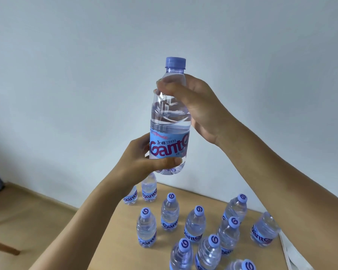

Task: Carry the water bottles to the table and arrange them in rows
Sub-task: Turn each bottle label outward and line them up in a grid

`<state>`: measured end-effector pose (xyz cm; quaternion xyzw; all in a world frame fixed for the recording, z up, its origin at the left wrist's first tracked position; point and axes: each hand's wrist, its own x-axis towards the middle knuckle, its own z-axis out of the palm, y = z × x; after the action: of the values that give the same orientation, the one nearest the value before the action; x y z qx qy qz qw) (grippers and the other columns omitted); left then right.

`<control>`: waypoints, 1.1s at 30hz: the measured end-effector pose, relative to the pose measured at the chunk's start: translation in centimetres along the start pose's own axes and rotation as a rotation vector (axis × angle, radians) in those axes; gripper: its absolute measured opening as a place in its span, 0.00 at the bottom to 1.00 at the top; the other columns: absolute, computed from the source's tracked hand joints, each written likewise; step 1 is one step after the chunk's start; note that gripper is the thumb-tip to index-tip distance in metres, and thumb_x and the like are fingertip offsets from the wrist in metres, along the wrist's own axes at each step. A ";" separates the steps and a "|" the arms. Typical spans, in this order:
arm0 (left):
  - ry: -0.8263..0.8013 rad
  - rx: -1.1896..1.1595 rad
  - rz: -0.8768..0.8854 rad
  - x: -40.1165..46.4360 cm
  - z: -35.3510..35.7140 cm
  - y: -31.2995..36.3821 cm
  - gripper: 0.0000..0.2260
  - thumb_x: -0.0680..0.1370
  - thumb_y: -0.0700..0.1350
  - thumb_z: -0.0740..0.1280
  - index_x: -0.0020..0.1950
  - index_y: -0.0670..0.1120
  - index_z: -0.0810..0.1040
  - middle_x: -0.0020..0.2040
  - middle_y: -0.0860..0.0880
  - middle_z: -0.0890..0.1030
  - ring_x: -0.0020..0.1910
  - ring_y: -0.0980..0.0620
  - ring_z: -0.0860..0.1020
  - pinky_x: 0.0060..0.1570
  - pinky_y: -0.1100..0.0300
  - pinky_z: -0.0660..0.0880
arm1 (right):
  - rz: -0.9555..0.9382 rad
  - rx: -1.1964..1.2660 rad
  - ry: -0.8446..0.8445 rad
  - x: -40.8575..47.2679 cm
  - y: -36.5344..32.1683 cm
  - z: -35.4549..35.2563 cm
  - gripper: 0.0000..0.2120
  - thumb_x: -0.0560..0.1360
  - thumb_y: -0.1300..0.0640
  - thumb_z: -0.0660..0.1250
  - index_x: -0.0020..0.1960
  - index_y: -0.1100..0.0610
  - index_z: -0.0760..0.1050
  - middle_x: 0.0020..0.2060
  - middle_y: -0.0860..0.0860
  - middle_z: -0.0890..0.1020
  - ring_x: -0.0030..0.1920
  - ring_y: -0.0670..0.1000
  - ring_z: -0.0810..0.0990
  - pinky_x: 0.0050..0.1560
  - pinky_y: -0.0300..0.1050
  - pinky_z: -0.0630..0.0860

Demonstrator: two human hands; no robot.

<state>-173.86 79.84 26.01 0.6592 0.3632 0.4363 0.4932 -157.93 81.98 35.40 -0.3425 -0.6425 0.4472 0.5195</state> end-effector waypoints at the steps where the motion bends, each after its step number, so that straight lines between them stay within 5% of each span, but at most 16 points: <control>1: 0.017 0.006 -0.010 0.8 -0.4 -0.5 0.23 0.59 0.53 0.80 0.52 0.55 0.82 0.50 0.50 0.85 0.52 0.51 0.82 0.49 0.57 0.80 | 0.010 -0.003 -0.012 1.0 0.8 -0.2 0.04 0.77 0.56 0.70 0.48 0.56 0.77 0.46 0.54 0.81 0.47 0.50 0.82 0.54 0.49 0.81; 11: 0.131 0.010 -0.120 7.2 -6.3 -6.0 0.23 0.58 0.51 0.81 0.52 0.51 0.83 0.48 0.50 0.86 0.50 0.52 0.83 0.45 0.64 0.79 | 0.130 -0.004 -0.098 10.7 8.1 1.3 0.10 0.78 0.52 0.69 0.54 0.57 0.75 0.50 0.52 0.81 0.49 0.52 0.81 0.60 0.52 0.78; 22: 0.051 0.024 -0.266 13.6 -16.3 -14.6 0.20 0.64 0.40 0.81 0.53 0.48 0.82 0.47 0.51 0.86 0.45 0.57 0.83 0.37 0.70 0.75 | 0.275 -0.078 -0.015 18.9 17.9 6.1 0.12 0.79 0.50 0.67 0.58 0.56 0.73 0.49 0.45 0.79 0.54 0.49 0.79 0.69 0.56 0.72; 33: -0.096 0.115 -0.374 17.4 -20.9 -26.6 0.23 0.62 0.38 0.82 0.53 0.50 0.80 0.44 0.55 0.85 0.41 0.62 0.82 0.36 0.70 0.75 | 0.439 -0.175 -0.012 20.3 29.6 8.5 0.14 0.80 0.52 0.67 0.63 0.56 0.71 0.50 0.45 0.79 0.51 0.43 0.80 0.53 0.37 0.75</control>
<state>-188.44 109.25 6.83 0.6275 0.4794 0.2836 0.5440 -171.46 109.26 14.70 -0.5153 -0.5920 0.4941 0.3741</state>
